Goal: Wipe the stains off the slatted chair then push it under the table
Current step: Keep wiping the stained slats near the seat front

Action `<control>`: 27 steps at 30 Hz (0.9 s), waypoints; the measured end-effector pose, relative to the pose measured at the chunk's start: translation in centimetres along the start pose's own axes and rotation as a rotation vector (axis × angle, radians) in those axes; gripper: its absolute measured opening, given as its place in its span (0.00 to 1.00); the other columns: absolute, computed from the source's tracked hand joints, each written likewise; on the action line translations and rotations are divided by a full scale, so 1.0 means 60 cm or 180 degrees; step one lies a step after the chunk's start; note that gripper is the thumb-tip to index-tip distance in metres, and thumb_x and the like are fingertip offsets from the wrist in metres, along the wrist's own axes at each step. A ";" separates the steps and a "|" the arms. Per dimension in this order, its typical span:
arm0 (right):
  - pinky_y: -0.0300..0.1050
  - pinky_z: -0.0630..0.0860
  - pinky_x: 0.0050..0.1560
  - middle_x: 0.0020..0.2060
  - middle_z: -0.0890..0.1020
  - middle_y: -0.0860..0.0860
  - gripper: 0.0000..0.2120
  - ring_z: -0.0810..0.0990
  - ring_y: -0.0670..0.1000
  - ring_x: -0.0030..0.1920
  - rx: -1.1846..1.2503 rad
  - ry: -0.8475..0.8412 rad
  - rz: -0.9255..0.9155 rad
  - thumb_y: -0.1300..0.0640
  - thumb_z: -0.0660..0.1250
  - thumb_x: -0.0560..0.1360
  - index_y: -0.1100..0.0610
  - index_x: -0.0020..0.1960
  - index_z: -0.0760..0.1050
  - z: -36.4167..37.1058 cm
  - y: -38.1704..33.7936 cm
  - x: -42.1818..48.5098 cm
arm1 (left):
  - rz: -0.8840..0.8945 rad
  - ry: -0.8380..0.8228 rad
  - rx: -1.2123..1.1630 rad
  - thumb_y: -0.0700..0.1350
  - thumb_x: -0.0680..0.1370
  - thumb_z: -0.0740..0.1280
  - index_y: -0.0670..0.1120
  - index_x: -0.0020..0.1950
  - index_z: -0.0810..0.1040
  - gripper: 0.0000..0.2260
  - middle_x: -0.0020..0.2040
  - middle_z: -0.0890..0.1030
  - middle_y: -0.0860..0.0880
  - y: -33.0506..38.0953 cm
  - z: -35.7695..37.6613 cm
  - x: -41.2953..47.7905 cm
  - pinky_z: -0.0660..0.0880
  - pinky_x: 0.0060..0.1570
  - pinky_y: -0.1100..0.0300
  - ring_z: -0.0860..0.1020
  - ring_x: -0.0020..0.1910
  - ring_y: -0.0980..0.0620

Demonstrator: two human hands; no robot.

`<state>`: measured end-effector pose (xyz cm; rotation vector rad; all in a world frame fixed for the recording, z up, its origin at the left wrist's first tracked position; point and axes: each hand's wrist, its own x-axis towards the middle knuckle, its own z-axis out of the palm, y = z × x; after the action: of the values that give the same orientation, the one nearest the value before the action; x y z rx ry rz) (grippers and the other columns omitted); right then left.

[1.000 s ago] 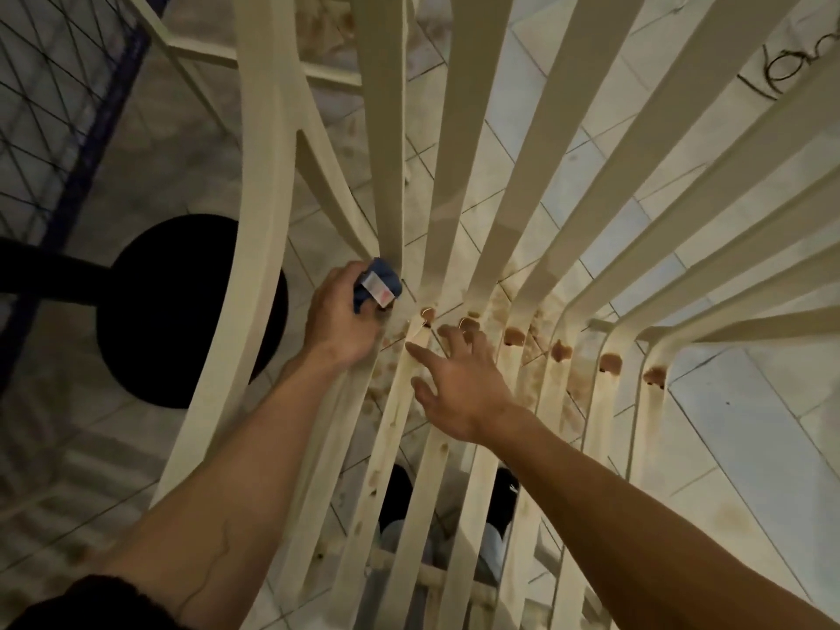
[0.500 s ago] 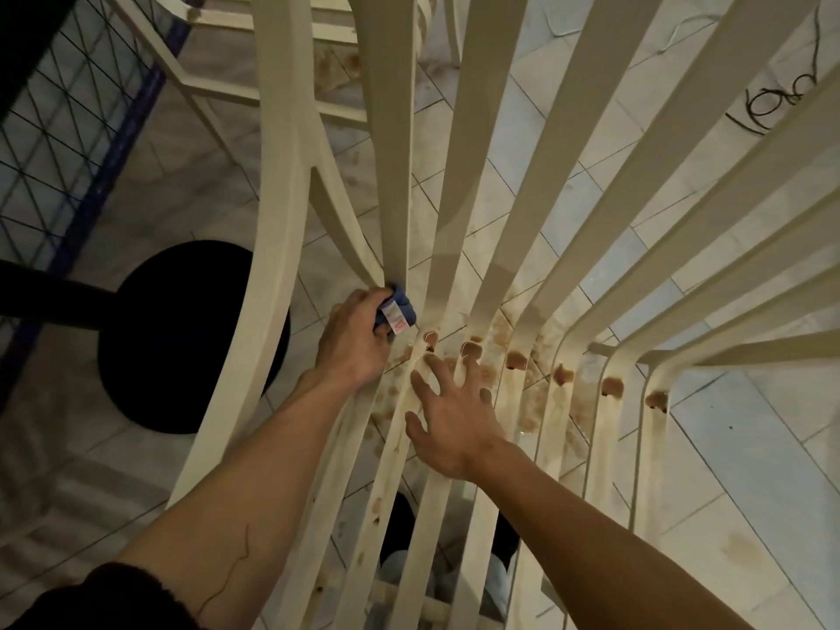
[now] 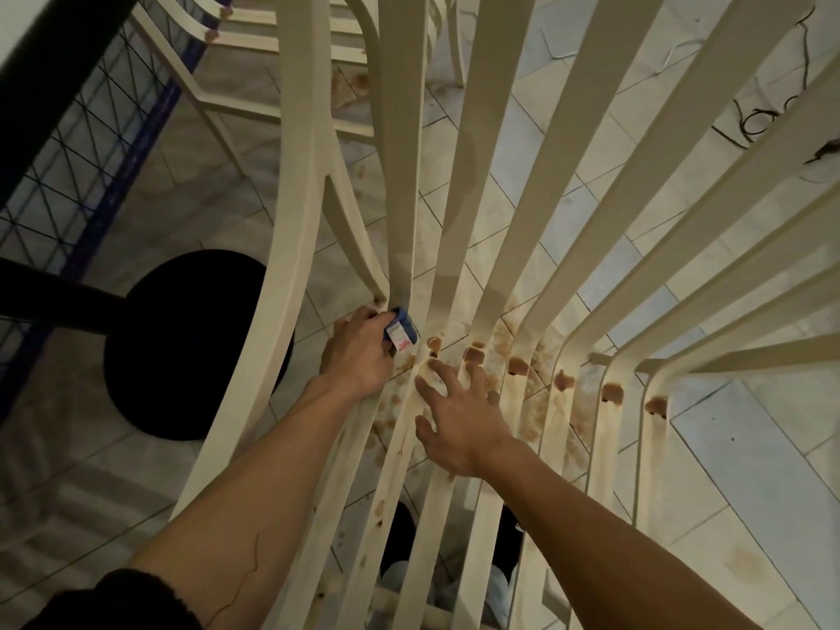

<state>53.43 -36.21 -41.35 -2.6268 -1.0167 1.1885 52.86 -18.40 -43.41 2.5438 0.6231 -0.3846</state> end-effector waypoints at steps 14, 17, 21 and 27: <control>0.68 0.50 0.74 0.78 0.46 0.48 0.29 0.42 0.65 0.76 -0.0140 0.0024 -0.0188 0.45 0.54 0.81 0.48 0.79 0.50 0.005 0.018 -0.002 | 0.0028 0.0259 -0.0436 0.40 0.77 0.68 0.47 0.60 0.80 0.12 0.57 0.77 0.47 0.008 -0.002 -0.015 0.76 0.54 0.51 0.77 0.54 0.46; 0.67 0.48 0.74 0.79 0.45 0.48 0.30 0.42 0.65 0.76 -0.0123 0.0024 -0.0222 0.45 0.54 0.81 0.48 0.79 0.49 0.005 0.020 -0.002 | -0.0078 0.0047 -0.0355 0.43 0.78 0.67 0.46 0.57 0.81 0.09 0.55 0.78 0.45 0.010 -0.016 -0.018 0.74 0.52 0.56 0.77 0.54 0.45; 0.64 0.49 0.75 0.79 0.44 0.48 0.31 0.41 0.66 0.76 -0.0105 0.0013 -0.0258 0.43 0.54 0.81 0.48 0.80 0.47 0.009 0.024 -0.003 | -0.0124 0.0121 -0.0449 0.41 0.78 0.67 0.45 0.55 0.81 0.07 0.54 0.77 0.44 0.021 -0.022 -0.008 0.74 0.51 0.55 0.77 0.52 0.45; 0.65 0.50 0.75 0.79 0.43 0.47 0.31 0.41 0.64 0.76 -0.0106 0.0040 -0.0268 0.42 0.53 0.81 0.46 0.79 0.47 0.015 0.031 -0.001 | -0.0115 0.0133 -0.0509 0.39 0.78 0.66 0.47 0.62 0.79 0.13 0.59 0.76 0.44 0.027 -0.017 -0.003 0.73 0.57 0.57 0.76 0.57 0.45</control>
<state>53.80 -37.86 -42.54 -2.5842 -1.1424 1.1457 53.64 -19.20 -41.83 2.3964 0.6881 -0.2827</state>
